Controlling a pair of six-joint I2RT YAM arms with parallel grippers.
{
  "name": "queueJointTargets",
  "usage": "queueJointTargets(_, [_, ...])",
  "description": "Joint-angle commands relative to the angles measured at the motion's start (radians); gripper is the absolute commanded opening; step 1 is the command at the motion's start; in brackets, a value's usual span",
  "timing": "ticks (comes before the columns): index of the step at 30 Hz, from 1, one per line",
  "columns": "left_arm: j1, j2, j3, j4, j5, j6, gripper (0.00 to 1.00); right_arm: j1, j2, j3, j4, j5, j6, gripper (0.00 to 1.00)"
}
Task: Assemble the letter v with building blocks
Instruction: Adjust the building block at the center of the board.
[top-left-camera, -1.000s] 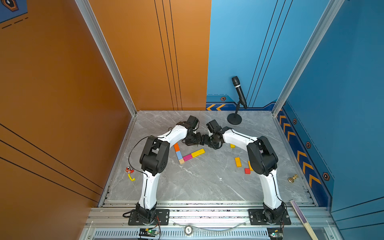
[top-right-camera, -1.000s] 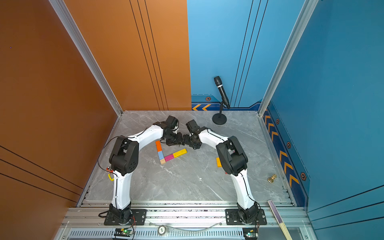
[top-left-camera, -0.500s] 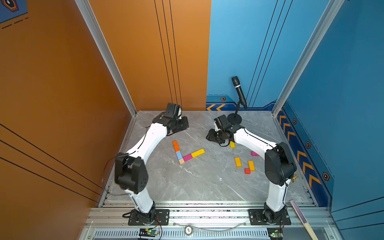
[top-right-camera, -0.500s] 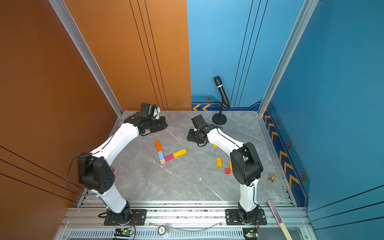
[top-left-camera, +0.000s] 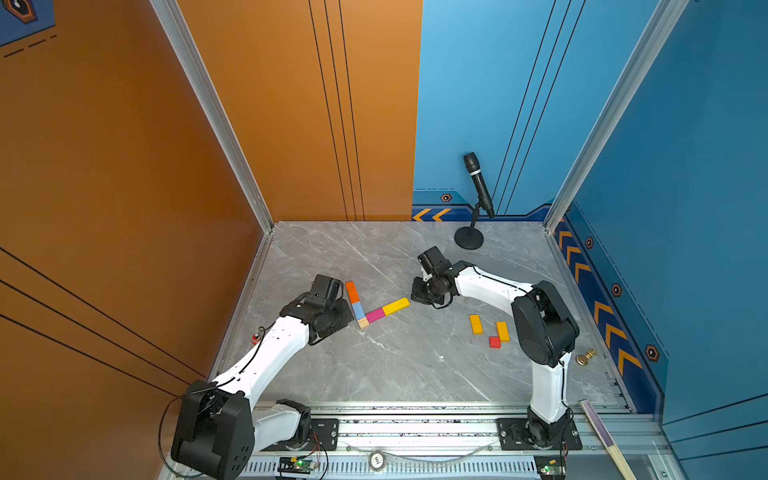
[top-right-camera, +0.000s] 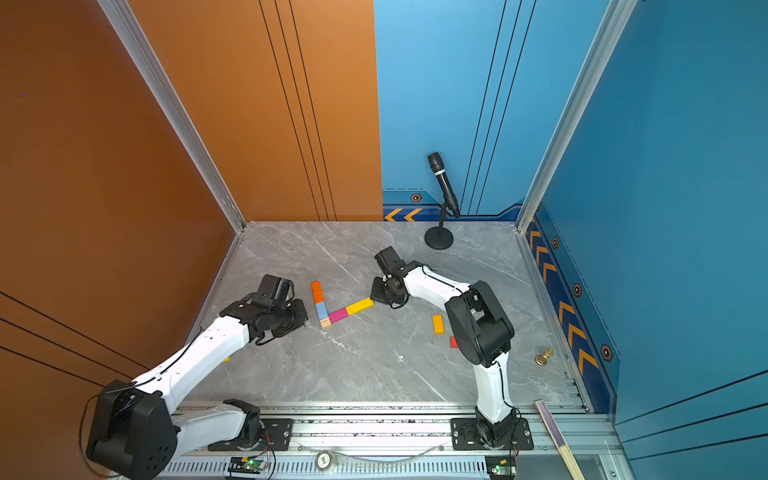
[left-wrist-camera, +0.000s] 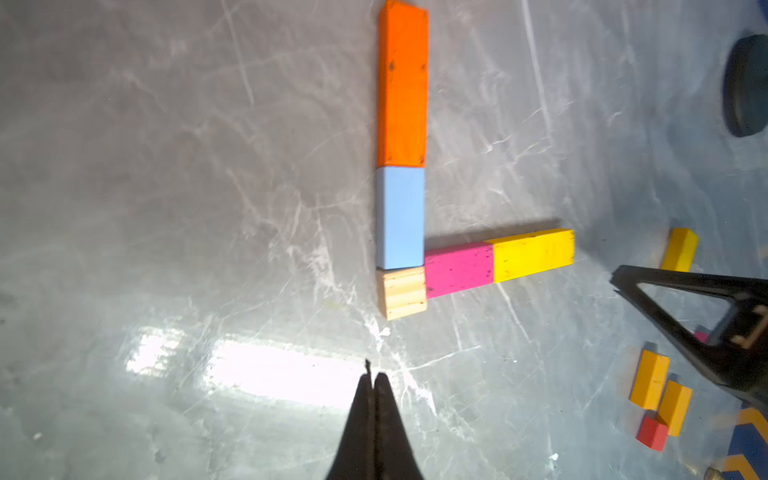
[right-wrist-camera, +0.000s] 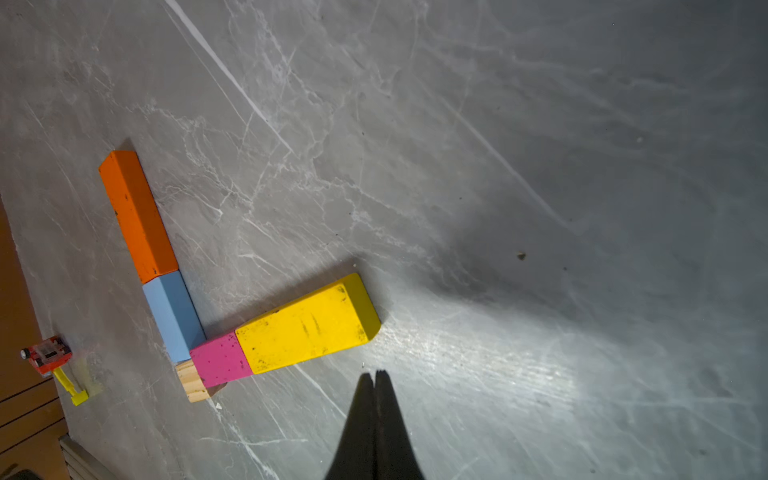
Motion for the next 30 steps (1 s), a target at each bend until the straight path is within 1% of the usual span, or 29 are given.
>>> queueJointTargets(1, [-0.024,-0.004,-0.035,0.005,-0.026,-0.055,0.00,0.005,0.017,-0.012,0.010,-0.010,0.024,0.00])
queueJointTargets(4, [-0.048,0.035,-0.050,0.013,-0.009,-0.061,0.00,0.004,0.013,-0.022,0.010,-0.002,0.029,0.00])
queueJointTargets(8, [-0.081,0.085,-0.091,0.071,0.022,-0.093,0.00,-0.002,0.000,-0.032,0.010,0.013,0.030,0.00])
queueJointTargets(13, [-0.120,0.126,-0.132,0.136,0.013,-0.133,0.00,-0.013,-0.009,-0.040,0.010,0.021,0.030,0.00])
queueJointTargets(17, [-0.125,0.164,-0.154,0.210,0.011,-0.155,0.00,-0.018,-0.010,-0.040,0.011,0.022,0.030,0.00])
queueJointTargets(22, [-0.123,0.240,-0.130,0.285,0.022,-0.166,0.00,-0.020,-0.017,-0.044,0.012,0.029,0.030,0.00])
queueJointTargets(25, [-0.122,0.286,-0.104,0.300,0.033,-0.161,0.00,-0.022,-0.025,-0.050,0.012,0.034,0.032,0.00])
queueJointTargets(30, [-0.121,0.297,-0.088,0.290,0.028,-0.153,0.00,-0.024,-0.033,-0.057,0.013,0.038,0.034,0.00])
